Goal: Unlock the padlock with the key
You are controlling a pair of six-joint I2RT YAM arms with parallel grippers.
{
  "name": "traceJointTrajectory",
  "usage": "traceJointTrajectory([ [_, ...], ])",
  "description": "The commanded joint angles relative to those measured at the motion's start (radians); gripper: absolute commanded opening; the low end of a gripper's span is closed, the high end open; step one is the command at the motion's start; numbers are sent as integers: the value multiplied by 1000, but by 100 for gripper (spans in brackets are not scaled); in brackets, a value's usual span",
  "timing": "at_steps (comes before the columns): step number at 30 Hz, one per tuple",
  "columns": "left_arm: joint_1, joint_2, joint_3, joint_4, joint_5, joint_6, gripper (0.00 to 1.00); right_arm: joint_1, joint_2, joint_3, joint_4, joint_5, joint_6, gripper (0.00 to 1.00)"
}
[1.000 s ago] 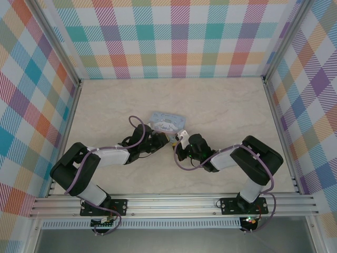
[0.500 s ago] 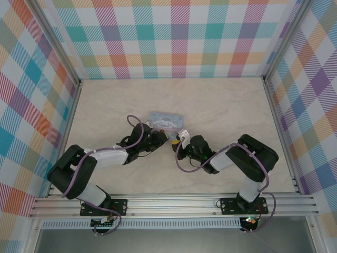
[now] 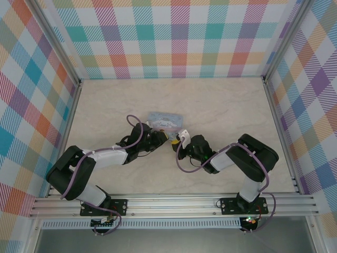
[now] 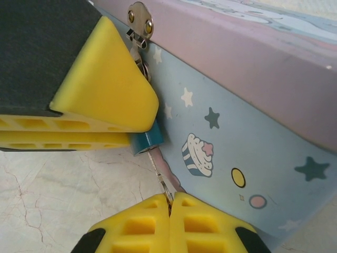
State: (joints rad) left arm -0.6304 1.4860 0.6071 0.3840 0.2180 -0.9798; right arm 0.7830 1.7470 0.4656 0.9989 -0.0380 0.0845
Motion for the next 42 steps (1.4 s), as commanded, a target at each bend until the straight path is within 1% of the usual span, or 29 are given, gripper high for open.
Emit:
traceJointTrajectory([
  [1, -14, -31, 30, -28, 98, 11, 20, -15, 6, 13, 154, -31, -35, 4],
  [7, -14, -34, 29, -28, 104, 14, 20, -35, 19, 27, 152, -69, -46, 4],
  [11, -14, -33, 29, -25, 104, 14, 20, -51, 35, 22, 180, -101, -30, 5],
  [22, -14, -21, 28, -19, 109, 13, 19, -56, 40, 40, 190, -177, -16, 4],
  [31, -14, -8, 19, -22, 80, 27, 19, -56, 3, 20, 173, -195, -2, 4],
  [42, -14, 13, 16, -7, 86, 27, 19, -56, -10, 12, 179, -206, 24, 4],
])
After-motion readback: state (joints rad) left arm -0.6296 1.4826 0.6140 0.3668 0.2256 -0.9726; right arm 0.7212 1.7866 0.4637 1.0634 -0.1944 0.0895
